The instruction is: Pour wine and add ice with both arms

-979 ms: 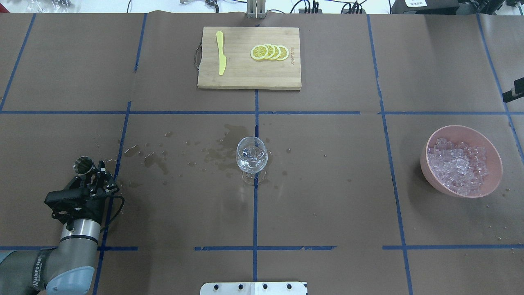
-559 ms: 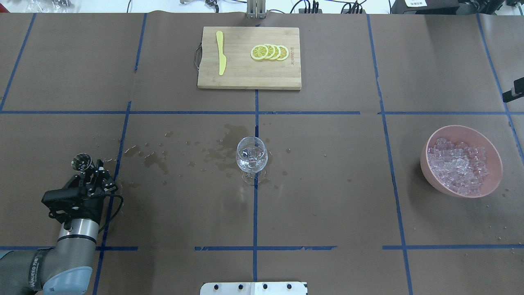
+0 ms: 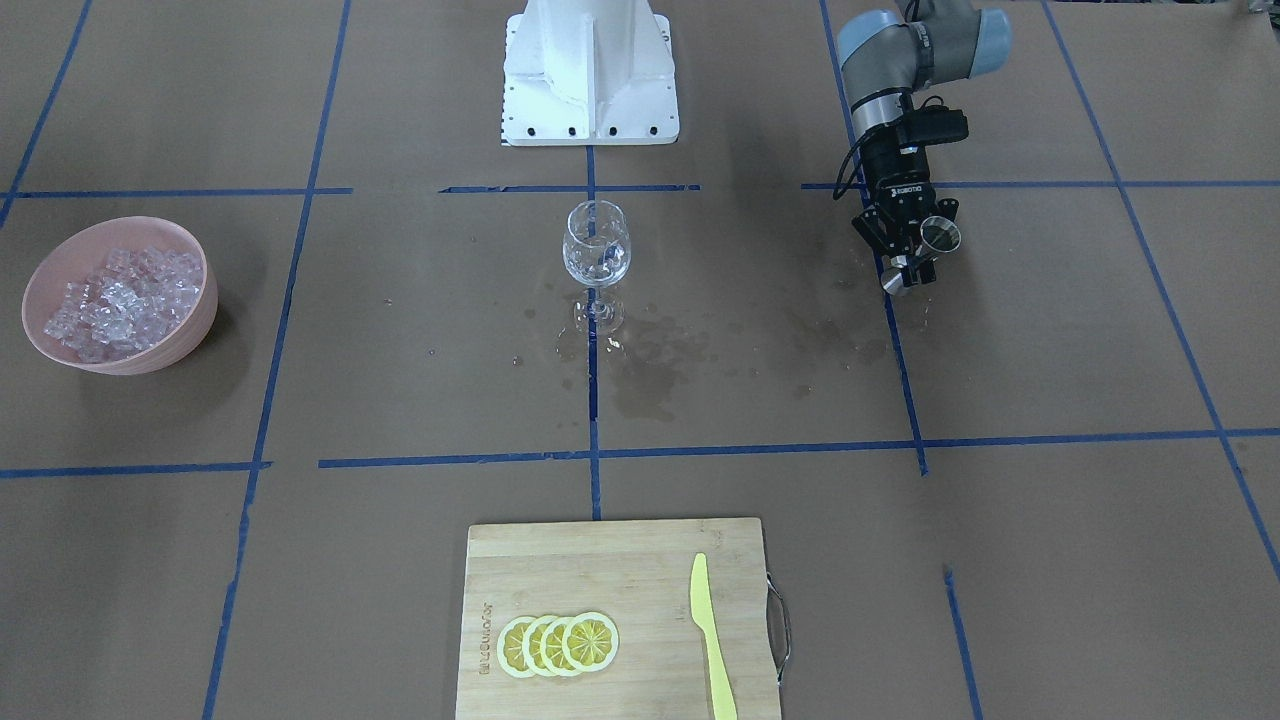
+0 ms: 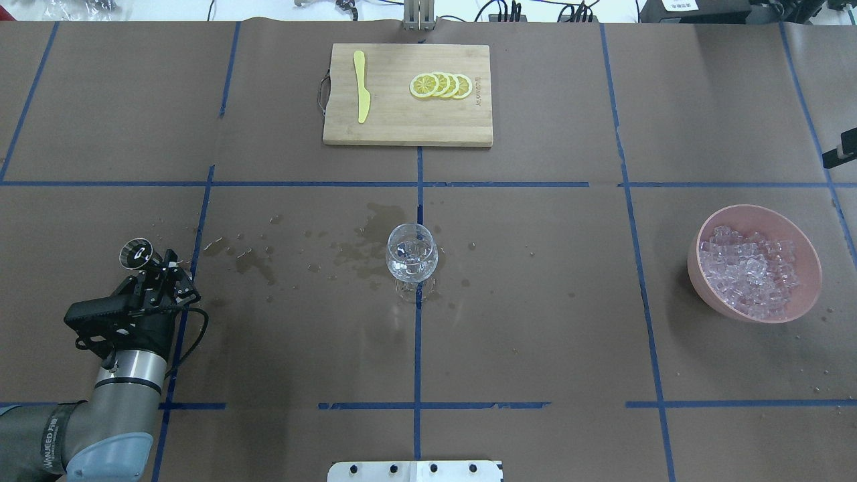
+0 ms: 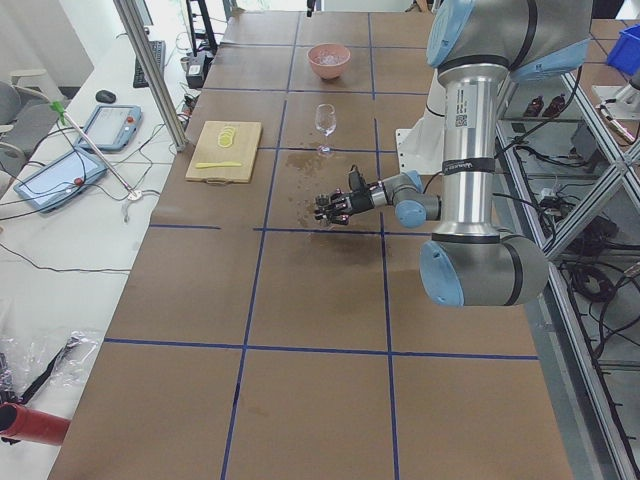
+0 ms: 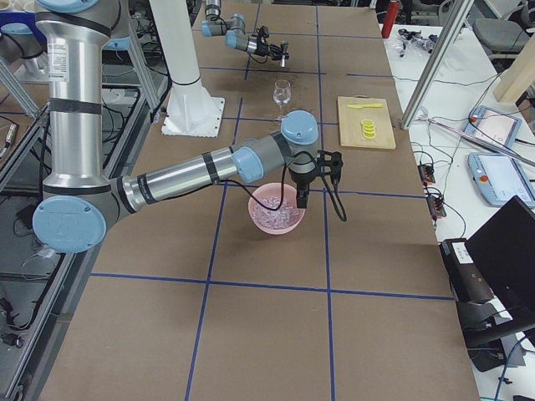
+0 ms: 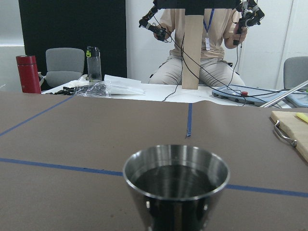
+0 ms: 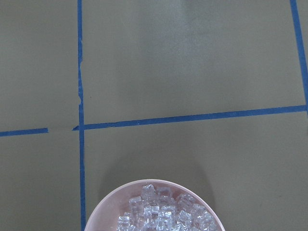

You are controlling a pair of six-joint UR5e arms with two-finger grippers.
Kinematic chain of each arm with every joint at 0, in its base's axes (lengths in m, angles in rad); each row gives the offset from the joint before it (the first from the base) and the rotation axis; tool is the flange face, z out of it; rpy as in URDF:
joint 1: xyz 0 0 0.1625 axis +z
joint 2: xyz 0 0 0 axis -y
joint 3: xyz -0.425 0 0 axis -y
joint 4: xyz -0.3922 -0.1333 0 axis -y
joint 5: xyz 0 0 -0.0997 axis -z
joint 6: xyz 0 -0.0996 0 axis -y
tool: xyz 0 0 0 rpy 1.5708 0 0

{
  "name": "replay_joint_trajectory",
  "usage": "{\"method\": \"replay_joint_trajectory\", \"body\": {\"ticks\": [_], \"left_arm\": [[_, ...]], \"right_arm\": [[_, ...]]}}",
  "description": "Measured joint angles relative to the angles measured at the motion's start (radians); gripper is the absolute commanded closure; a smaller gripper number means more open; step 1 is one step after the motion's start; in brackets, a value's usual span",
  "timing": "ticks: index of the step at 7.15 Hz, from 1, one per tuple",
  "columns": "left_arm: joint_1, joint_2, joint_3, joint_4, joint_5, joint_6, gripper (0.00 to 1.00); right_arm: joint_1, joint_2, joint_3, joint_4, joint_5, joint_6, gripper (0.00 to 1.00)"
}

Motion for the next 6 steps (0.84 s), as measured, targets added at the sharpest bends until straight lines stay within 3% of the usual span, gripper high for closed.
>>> {"method": "replay_joint_trajectory", "body": {"ticks": [2,6], "left_arm": [[-0.018,-0.004,-0.016,-0.08,0.0,0.081,1.0],[-0.07,-0.005,-0.023,-0.376,-0.002,0.469,1.0]], "right_arm": [[-0.05,-0.025,0.043,0.004,-0.062,0.038,0.0],[-0.161,-0.087,0.064,0.135,-0.162,0.111,0.0]]}}
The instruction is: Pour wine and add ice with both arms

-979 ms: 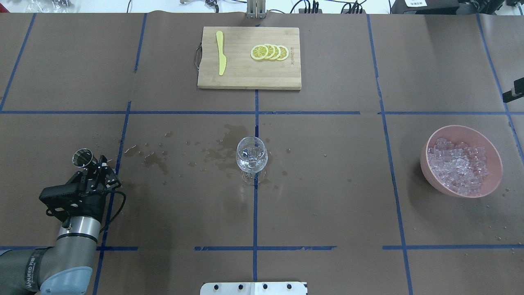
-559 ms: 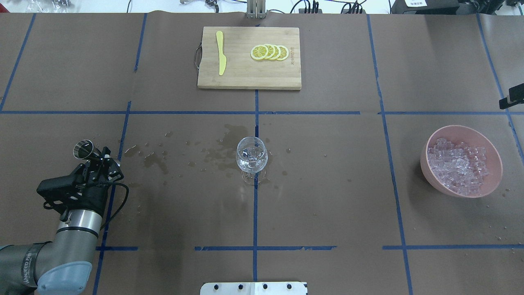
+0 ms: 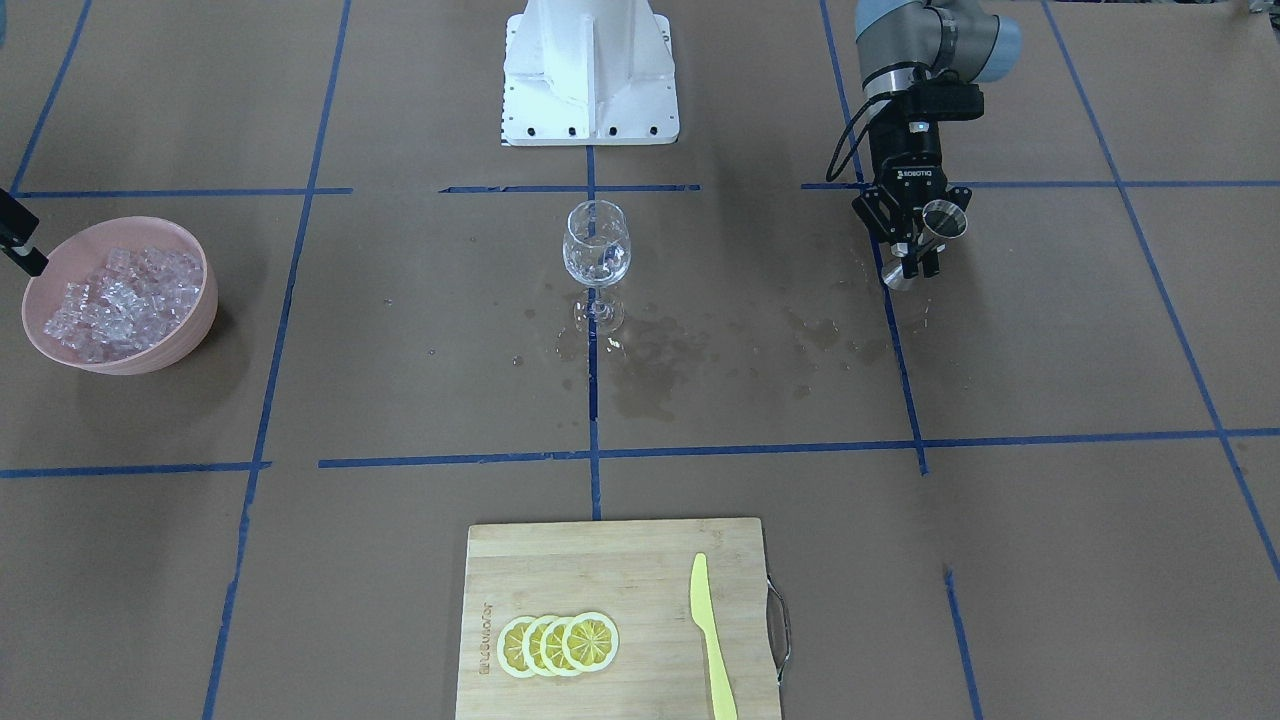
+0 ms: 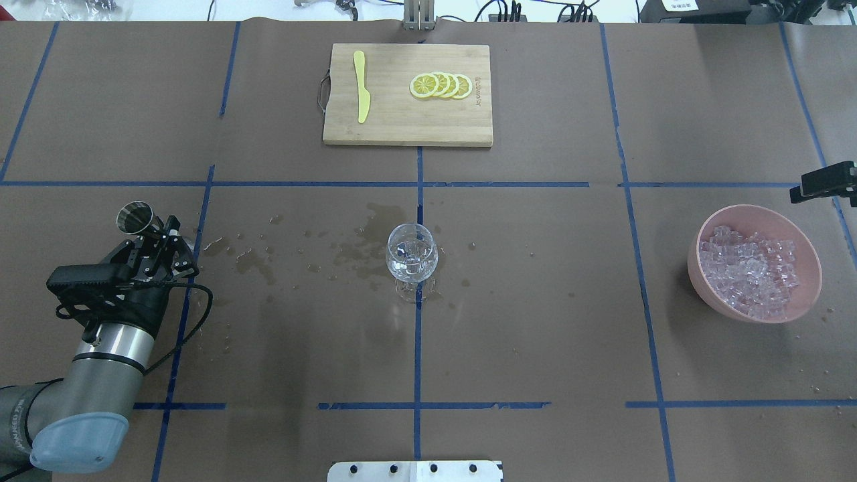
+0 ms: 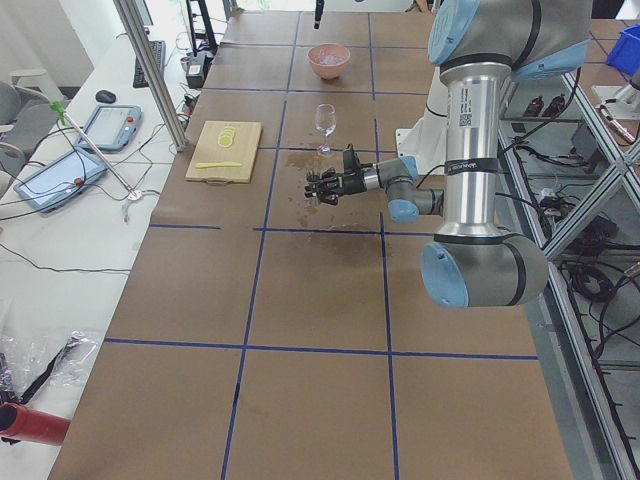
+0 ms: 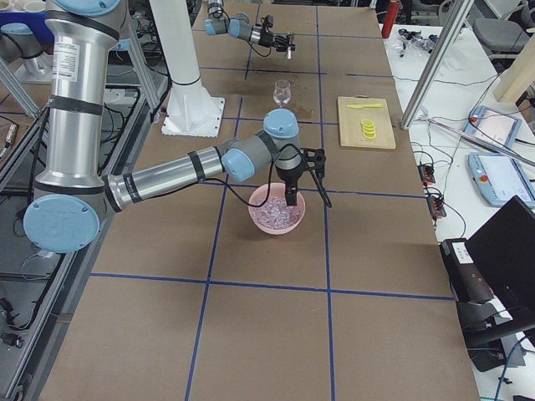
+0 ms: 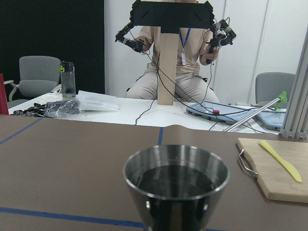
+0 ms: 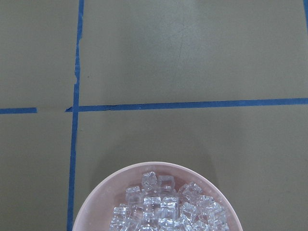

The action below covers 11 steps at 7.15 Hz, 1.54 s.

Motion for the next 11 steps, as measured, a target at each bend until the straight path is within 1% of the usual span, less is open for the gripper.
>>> {"method": "replay_joint_trajectory", "body": {"ticks": [2,3,5,8,11], "left_arm": [[-0.036,-0.025,-0.001,-0.132,-0.001,0.167,1.0],[-0.047,-0.049,-0.001,-0.157,-0.002,0.231,1.0],[-0.064,-0.121,0.004,-0.169,-0.005,0.341,1.0],[-0.06,-0.25,0.009,-0.166,-0.017,0.421,1.0],[-0.051,-0.335,0.017,-0.147,-0.047,0.573,1.0]], "right_arm": [[-0.016,-0.003,0.003,0.009,-0.013,0.004,0.0],[-0.018,-0.003,0.004,0.009,-0.015,0.005,0.0],[-0.019,-0.002,0.005,0.01,-0.015,0.005,0.0],[-0.02,-0.002,0.005,0.009,-0.015,0.005,0.0],[-0.03,-0.002,0.007,0.017,-0.015,0.008,0.0]]}}
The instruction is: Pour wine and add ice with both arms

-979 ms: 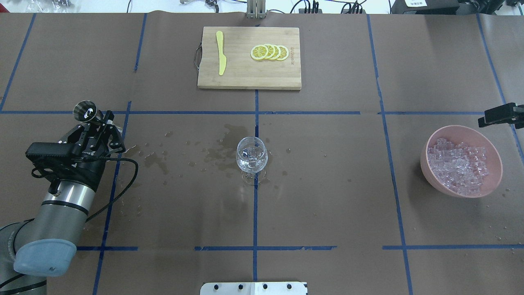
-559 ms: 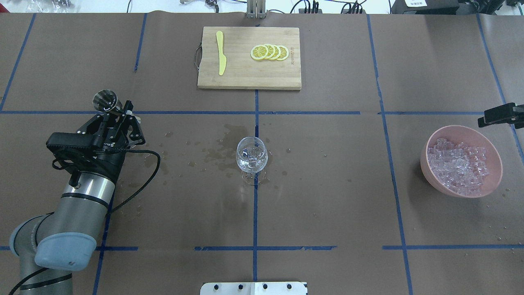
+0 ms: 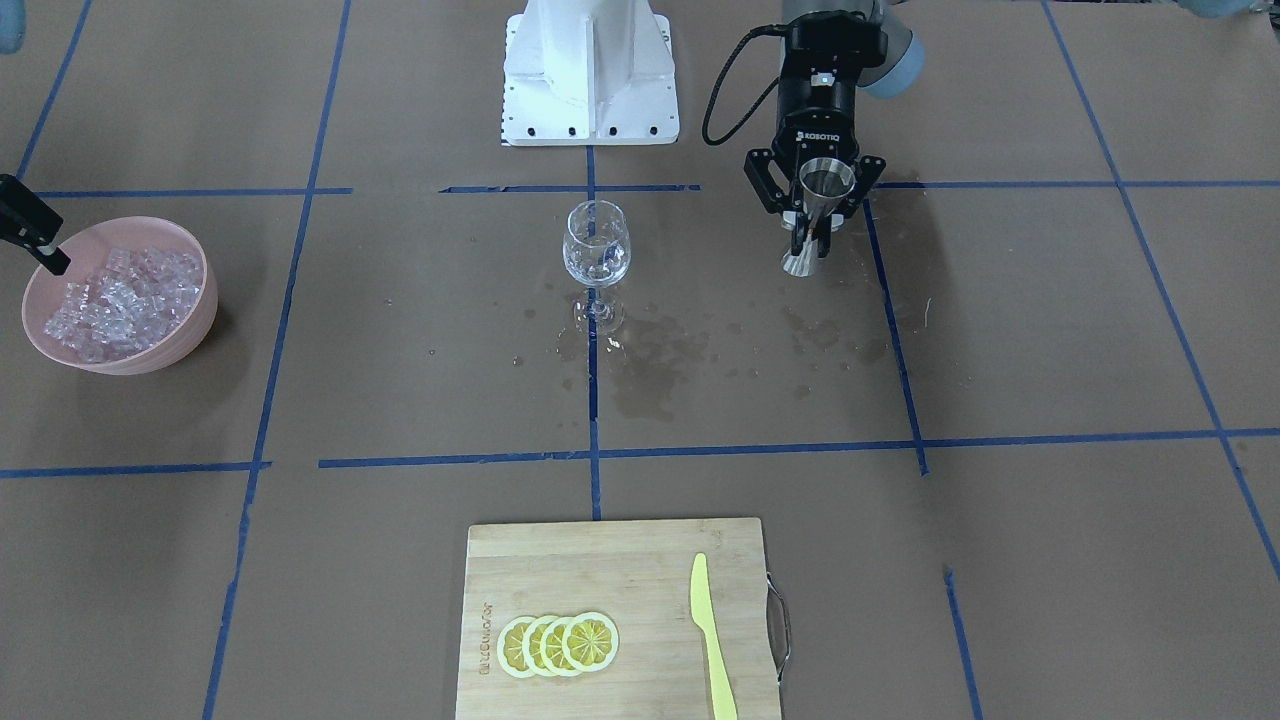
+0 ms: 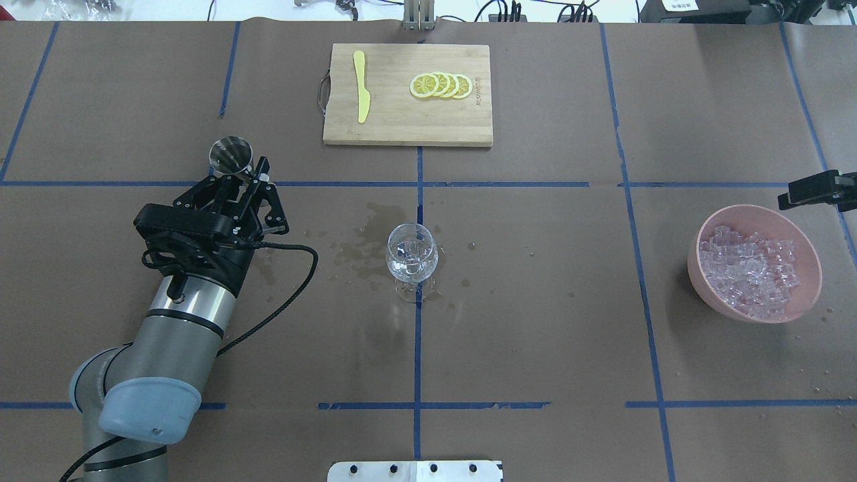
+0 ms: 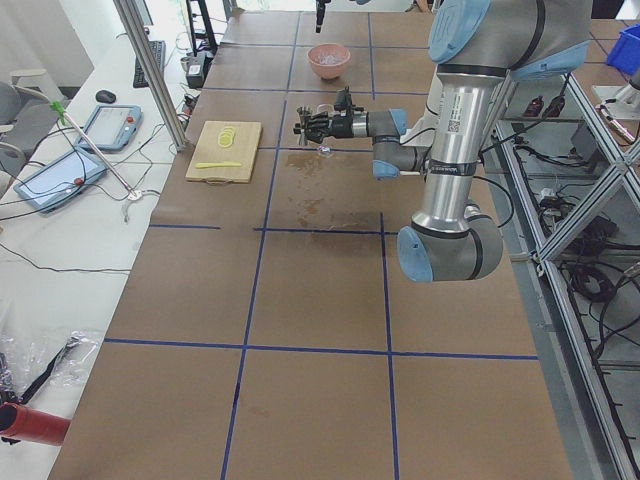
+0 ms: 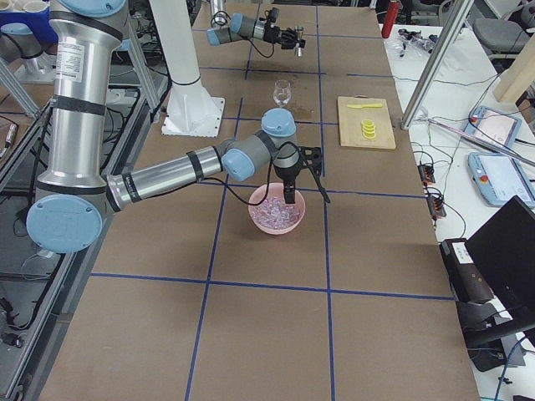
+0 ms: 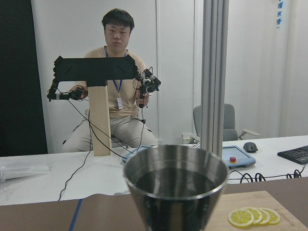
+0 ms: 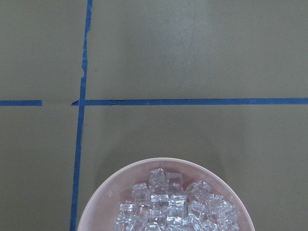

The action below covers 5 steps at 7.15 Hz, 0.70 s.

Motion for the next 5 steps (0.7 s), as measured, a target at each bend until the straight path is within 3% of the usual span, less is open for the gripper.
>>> {"method": "replay_joint_trajectory", "body": {"ticks": [5], "left_arm": [[0.087,-0.111,0.024,0.12,-0.009,0.124,1.0]], "right_arm": [[-0.002,-0.001,0.0,0.009,0.004,0.005,0.0]]}}
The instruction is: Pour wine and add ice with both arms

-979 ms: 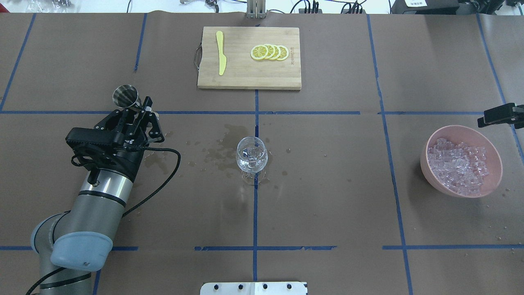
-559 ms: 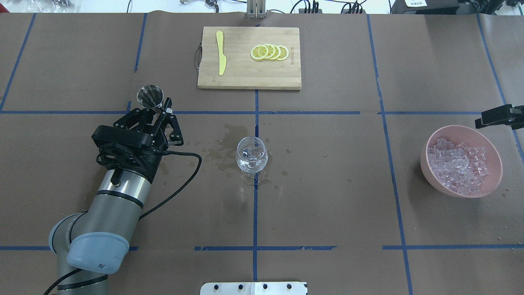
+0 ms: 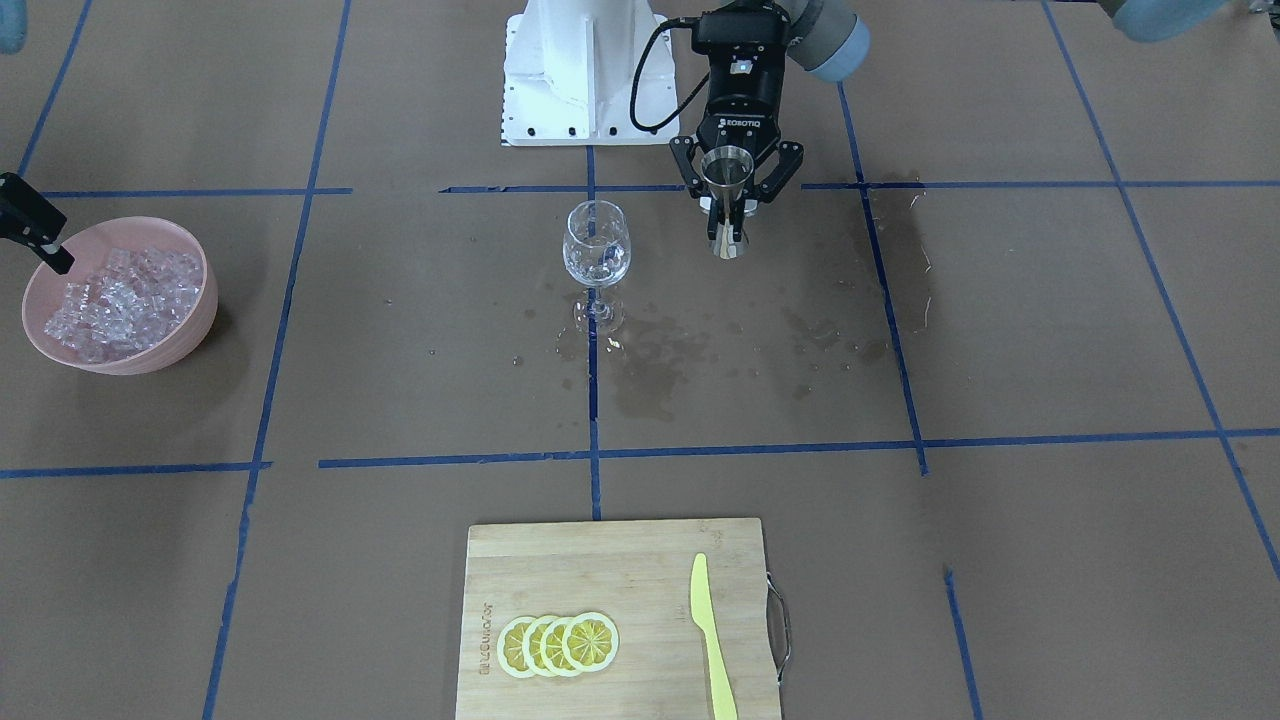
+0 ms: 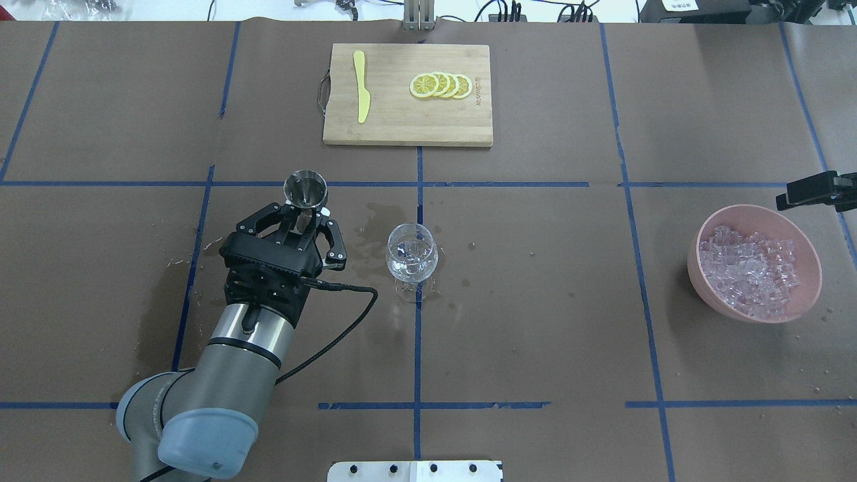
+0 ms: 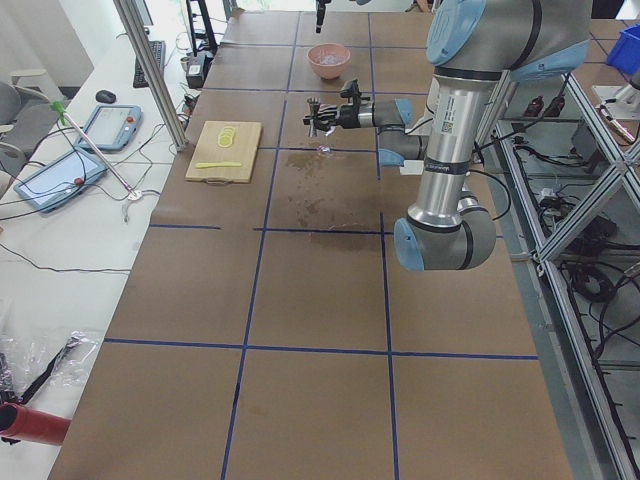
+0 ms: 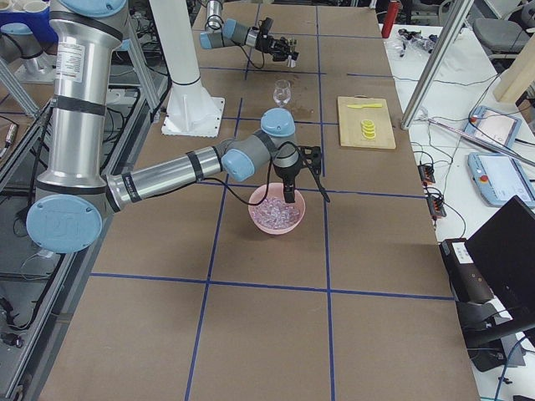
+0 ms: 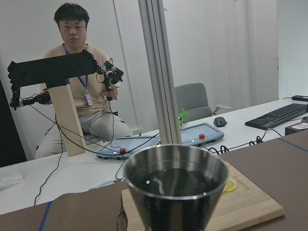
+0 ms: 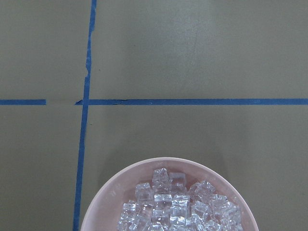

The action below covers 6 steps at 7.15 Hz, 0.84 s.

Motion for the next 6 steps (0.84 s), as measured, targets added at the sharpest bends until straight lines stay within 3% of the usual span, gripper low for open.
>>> {"method": "replay_joint_trajectory", "body": {"ticks": [6], "left_arm": [[0.048,-0.09,0.009,0.205,0.0,0.177,1.0]], "right_arm": [[-0.003,0.0,0.0,0.0,0.0,0.01,0.0]]}}
